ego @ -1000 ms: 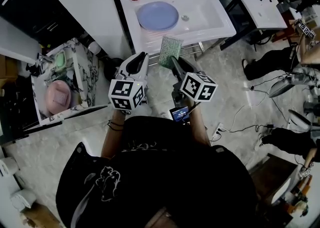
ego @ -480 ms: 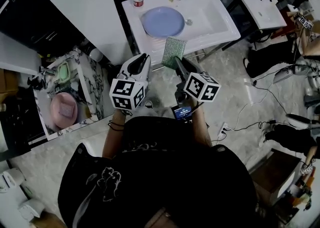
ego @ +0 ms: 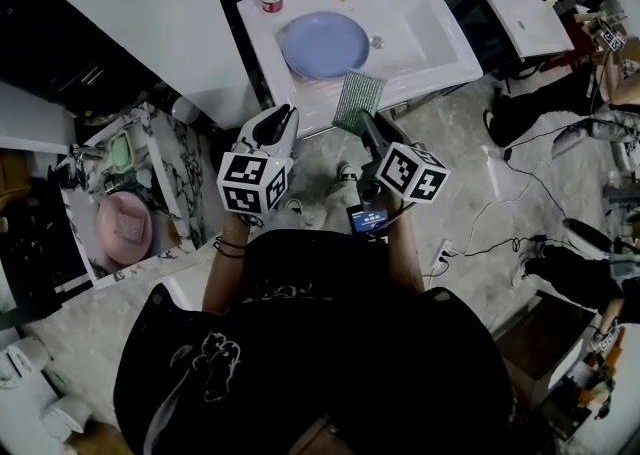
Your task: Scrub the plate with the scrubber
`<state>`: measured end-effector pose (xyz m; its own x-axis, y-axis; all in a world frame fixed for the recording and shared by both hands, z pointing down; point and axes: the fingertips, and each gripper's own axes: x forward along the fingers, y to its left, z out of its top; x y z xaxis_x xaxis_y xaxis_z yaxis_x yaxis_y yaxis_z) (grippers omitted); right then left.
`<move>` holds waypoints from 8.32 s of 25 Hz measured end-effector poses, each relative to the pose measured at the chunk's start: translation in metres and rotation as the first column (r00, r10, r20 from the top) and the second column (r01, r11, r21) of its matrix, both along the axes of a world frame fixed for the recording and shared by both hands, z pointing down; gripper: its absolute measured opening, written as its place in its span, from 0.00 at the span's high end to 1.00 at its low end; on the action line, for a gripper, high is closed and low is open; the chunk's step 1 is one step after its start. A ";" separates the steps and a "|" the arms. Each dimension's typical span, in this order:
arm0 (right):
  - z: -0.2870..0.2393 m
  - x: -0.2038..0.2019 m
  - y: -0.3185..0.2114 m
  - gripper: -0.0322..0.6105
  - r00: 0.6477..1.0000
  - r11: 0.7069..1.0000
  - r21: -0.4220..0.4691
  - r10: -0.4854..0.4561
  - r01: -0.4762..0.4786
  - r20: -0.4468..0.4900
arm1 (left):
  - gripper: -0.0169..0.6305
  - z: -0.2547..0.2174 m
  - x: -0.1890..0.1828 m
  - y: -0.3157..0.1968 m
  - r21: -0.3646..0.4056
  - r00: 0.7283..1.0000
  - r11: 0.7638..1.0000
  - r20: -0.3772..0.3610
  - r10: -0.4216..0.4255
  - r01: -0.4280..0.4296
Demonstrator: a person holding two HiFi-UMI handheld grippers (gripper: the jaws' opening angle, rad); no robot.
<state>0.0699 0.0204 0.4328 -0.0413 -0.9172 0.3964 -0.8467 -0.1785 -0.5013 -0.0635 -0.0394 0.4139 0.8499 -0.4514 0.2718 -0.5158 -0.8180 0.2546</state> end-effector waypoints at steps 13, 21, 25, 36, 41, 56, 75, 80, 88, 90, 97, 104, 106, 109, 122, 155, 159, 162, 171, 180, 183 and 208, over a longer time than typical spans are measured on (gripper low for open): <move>0.021 0.105 -0.057 0.83 0.996 0.997 -0.022 -0.079 0.080 0.034 | 0.75 0.036 0.076 -0.049 -0.068 0.988 0.990 0.101 -0.113 0.120; 0.030 0.174 -0.084 0.83 0.982 0.983 -0.037 -0.178 0.181 0.062 | 0.75 0.063 0.124 -0.063 -0.159 0.952 0.944 0.143 -0.269 0.290; 0.035 0.192 -0.090 0.82 0.969 0.970 -0.042 -0.234 0.238 0.073 | 0.75 0.077 0.129 -0.064 -0.190 0.919 0.904 0.180 -0.351 0.383; 0.051 0.206 -0.094 0.83 0.955 0.960 -0.047 -0.267 0.275 0.126 | 0.71 0.123 0.116 -0.061 -0.296 0.850 0.804 0.292 -0.438 0.516; 0.056 0.206 -0.102 0.83 0.956 0.960 -0.059 -0.265 0.274 0.125 | 0.69 0.145 0.113 -0.072 -0.380 0.843 0.753 0.289 -0.455 0.537; 0.082 0.173 -0.166 0.82 0.935 0.916 -0.186 -0.350 0.355 0.062 | 0.69 0.203 0.108 -0.132 -0.601 0.807 0.565 0.262 -0.529 0.565; 0.178 0.035 -0.257 0.83 0.515 0.428 -0.373 -0.839 0.824 0.176 | 0.74 0.236 0.093 -0.141 -0.720 0.794 0.448 0.237 -0.560 0.530; 0.195 0.026 -0.261 0.83 0.426 0.314 -0.426 -0.883 0.848 0.197 | 0.75 0.236 0.092 -0.144 -0.713 0.798 0.460 0.235 -0.555 0.529; 0.215 0.036 -0.272 0.82 0.463 0.324 -0.505 -0.868 0.800 0.177 | 0.76 0.239 0.091 -0.141 -0.722 0.804 0.461 0.224 -0.551 0.516; 0.218 0.040 -0.275 0.82 0.493 0.348 -0.520 -0.853 0.780 0.169 | 0.76 0.239 0.090 -0.141 -0.726 0.804 0.457 0.219 -0.553 0.513; 0.219 0.063 -0.295 0.82 0.639 0.490 -0.534 -0.759 0.688 0.126 | 0.76 0.238 0.091 -0.142 -0.730 0.797 0.448 0.219 -0.562 0.516; 0.217 0.107 -0.302 0.82 0.796 0.644 -0.554 -0.603 0.528 0.058 | 0.76 0.239 0.090 -0.141 -0.728 0.791 0.443 0.221 -0.571 0.523; 0.216 0.117 -0.300 0.82 0.828 0.671 -0.565 -0.559 0.480 0.040 | 0.76 0.240 0.089 -0.141 -0.725 0.788 0.443 0.224 -0.574 0.528; 0.215 0.133 -0.295 0.82 0.860 0.690 -0.597 -0.511 0.409 -0.002 | 0.76 0.240 0.088 -0.141 -0.713 0.786 0.449 0.232 -0.573 0.538; 0.200 0.176 -0.257 0.82 0.858 0.654 -0.698 -0.501 0.291 -0.111 | 0.76 0.237 0.087 -0.141 -0.675 0.775 0.467 0.256 -0.578 0.571; 0.178 0.069 -0.324 0.83 0.304 0.492 -0.685 -0.870 0.537 -0.388 | 0.75 0.235 0.088 -0.143 -0.700 0.808 0.495 0.205 -0.552 0.516; 0.178 0.047 -0.308 0.83 0.219 0.424 -0.682 -0.903 0.596 -0.369 | 0.75 0.235 0.088 -0.143 -0.702 0.809 0.494 0.202 -0.552 0.513; 0.179 0.034 -0.295 0.83 0.151 0.372 -0.681 -0.920 0.631 -0.362 | 0.76 0.236 0.088 -0.143 -0.706 0.808 0.490 0.202 -0.553 0.512; 0.174 0.018 -0.244 0.83 -0.094 0.149 -0.673 -0.946 0.724 -0.311 | 0.76 0.236 0.088 -0.144 -0.708 0.802 0.483 0.200 -0.563 0.515; 0.169 0.029 -0.206 0.83 -0.333 -0.005 -0.704 -0.883 0.710 -0.330 | 0.76 0.238 0.087 -0.143 -0.700 0.799 0.482 0.214 -0.562 0.526; 0.165 0.033 -0.195 0.83 -0.422 -0.041 -0.729 -0.837 0.684 -0.348 | 0.76 0.238 0.088 -0.143 -0.700 0.797 0.480 0.214 -0.565 0.529; 0.146 0.080 -0.264 0.84 -0.498 0.232 -0.789 -0.666 0.569 -0.555 | 0.76 0.238 0.086 -0.143 -0.700 0.798 0.483 0.207 -0.566 0.525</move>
